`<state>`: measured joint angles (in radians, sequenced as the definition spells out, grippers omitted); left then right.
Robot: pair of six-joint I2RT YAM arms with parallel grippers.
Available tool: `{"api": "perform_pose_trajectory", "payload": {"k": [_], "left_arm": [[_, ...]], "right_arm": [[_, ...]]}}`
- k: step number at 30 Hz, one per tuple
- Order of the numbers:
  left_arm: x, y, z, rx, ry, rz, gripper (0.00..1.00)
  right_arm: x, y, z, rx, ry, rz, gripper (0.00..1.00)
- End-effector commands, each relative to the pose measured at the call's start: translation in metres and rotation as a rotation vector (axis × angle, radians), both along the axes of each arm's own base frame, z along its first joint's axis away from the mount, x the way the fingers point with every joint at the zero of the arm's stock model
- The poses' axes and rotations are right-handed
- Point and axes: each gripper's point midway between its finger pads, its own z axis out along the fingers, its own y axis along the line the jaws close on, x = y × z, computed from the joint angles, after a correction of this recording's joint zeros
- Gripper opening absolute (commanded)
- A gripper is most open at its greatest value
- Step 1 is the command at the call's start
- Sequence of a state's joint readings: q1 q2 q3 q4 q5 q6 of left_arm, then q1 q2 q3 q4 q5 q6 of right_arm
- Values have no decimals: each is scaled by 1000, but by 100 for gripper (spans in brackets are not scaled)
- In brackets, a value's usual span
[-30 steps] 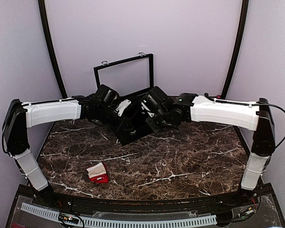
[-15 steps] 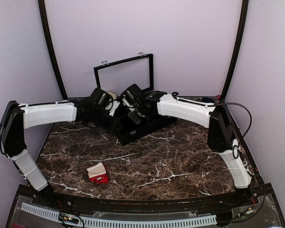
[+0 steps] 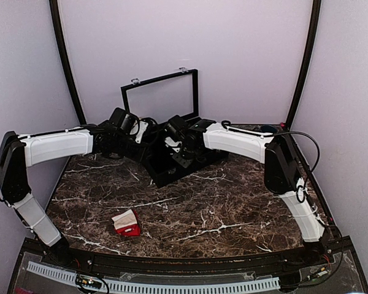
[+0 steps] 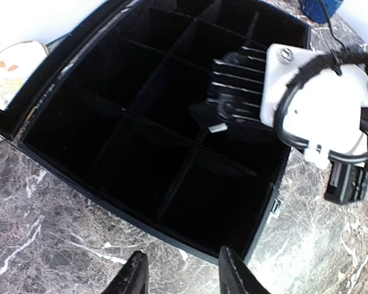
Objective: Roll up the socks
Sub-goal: Place the sock in the storage box.
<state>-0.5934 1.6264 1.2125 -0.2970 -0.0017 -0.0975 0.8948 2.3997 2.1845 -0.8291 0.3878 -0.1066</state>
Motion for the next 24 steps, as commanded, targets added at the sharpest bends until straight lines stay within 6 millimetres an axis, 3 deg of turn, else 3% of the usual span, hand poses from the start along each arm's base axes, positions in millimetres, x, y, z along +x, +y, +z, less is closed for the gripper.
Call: {"api": "perform_pose_trajectory", "payload": {"k": [1, 15, 24], "left_arm": [[10, 3, 23, -22, -73, 15, 42], [21, 4, 13, 23, -81, 23, 43], [61, 9, 14, 50, -147, 126, 45]], "right_arm": [[-15, -5, -17, -12, 98, 10, 0], [-27, -20, -38, -26, 256, -10, 0], [-53, -31, -60, -48, 399, -37, 0]]}}
